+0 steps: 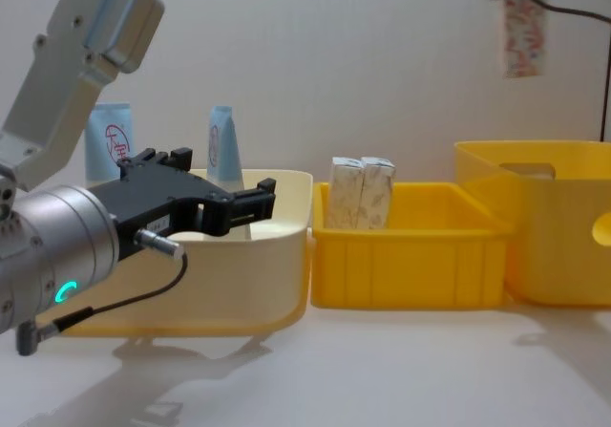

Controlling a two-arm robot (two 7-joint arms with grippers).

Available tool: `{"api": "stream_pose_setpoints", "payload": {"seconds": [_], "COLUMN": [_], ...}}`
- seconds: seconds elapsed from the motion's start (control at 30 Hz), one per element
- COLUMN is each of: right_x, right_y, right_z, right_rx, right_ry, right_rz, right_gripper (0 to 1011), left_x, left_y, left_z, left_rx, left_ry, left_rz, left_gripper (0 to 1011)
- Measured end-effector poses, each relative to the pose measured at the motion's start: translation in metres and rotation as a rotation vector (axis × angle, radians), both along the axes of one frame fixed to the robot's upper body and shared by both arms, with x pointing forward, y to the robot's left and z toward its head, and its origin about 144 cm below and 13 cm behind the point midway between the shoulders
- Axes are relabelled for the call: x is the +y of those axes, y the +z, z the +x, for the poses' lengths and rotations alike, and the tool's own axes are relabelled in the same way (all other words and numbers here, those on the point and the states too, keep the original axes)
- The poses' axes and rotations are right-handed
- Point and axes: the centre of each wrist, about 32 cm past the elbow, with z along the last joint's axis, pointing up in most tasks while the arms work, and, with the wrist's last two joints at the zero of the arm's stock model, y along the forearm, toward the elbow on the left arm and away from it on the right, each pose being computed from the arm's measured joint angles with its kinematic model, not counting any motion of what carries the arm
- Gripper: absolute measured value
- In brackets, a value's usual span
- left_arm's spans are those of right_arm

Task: Bimanual collaborative sorting of washing and personal care products

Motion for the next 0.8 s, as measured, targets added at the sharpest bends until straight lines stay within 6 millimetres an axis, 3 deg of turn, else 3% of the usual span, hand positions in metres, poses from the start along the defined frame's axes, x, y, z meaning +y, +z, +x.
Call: {"api": "stream_pose_setpoints", "payload": {"seconds": [0.8], "right_x": [-0.06], "right_y": [-0.015], "right_z": [-0.003], "right_rx": [0.225], "right_ry": [-0.272], "right_rz": [0.041], "right_gripper": [450], "left_x": [0.0], "left_y": [0.0], "left_z": [0.0], "left_rx": [0.0], "left_ry": [0.0], "left_rz": [0.0], "left_gripper": [999]}}
